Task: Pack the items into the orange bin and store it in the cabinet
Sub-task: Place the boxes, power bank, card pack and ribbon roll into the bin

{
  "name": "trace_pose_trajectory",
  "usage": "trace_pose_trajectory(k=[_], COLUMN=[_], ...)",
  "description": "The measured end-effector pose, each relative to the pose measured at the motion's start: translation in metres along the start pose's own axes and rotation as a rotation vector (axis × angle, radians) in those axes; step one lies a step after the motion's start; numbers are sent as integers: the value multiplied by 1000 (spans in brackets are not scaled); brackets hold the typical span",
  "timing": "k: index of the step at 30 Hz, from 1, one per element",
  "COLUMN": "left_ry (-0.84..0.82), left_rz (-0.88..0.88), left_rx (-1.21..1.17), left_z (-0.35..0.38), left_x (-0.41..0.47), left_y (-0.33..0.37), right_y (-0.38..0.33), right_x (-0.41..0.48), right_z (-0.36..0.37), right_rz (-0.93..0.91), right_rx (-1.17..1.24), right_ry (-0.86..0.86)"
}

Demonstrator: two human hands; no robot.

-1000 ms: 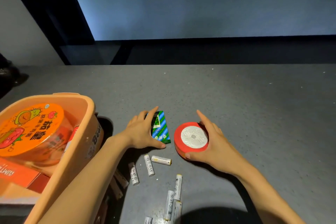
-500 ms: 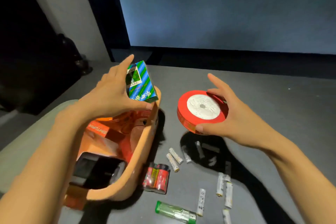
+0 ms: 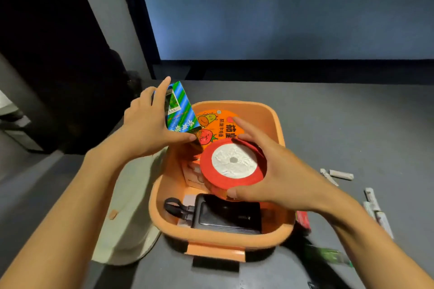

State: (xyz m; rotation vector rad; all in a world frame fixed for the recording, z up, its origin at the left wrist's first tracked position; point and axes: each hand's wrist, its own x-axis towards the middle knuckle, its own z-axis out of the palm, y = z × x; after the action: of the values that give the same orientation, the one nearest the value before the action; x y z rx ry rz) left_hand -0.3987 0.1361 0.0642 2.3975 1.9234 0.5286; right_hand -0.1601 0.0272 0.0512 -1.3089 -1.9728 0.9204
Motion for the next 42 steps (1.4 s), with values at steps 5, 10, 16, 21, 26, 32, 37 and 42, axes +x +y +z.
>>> trace_pose_trajectory(k=[5, 10, 16, 21, 26, 32, 37, 42], left_ry=[-47, -38, -38, -27, -29, -39, -34, -39], left_rz=[77, 96, 87, 71, 54, 30, 16, 16], left_rx=[-87, -136, -156, -163, -153, -169, -190, -190], left_z=[14, 16, 15, 15, 19, 18, 15, 16], left_x=[-2, -8, -17, -18, -20, -28, -29, -29], left_y=[-3, -5, -6, -5, -7, -12, -13, -15], right_y=[-6, -4, -9, -6, -1, 6, 6, 8], right_x=[-4, -5, -7, -1, 7, 6, 12, 15], right_z=[25, 35, 34, 30, 41, 31, 27, 27], right_rz=[73, 91, 182, 251, 211, 205, 95, -43], right_rx=[-129, -198, -97, -180, -407, -473, -476, -499], right_ry=[-25, -71, -58, -68, -30, -76, 31, 4])
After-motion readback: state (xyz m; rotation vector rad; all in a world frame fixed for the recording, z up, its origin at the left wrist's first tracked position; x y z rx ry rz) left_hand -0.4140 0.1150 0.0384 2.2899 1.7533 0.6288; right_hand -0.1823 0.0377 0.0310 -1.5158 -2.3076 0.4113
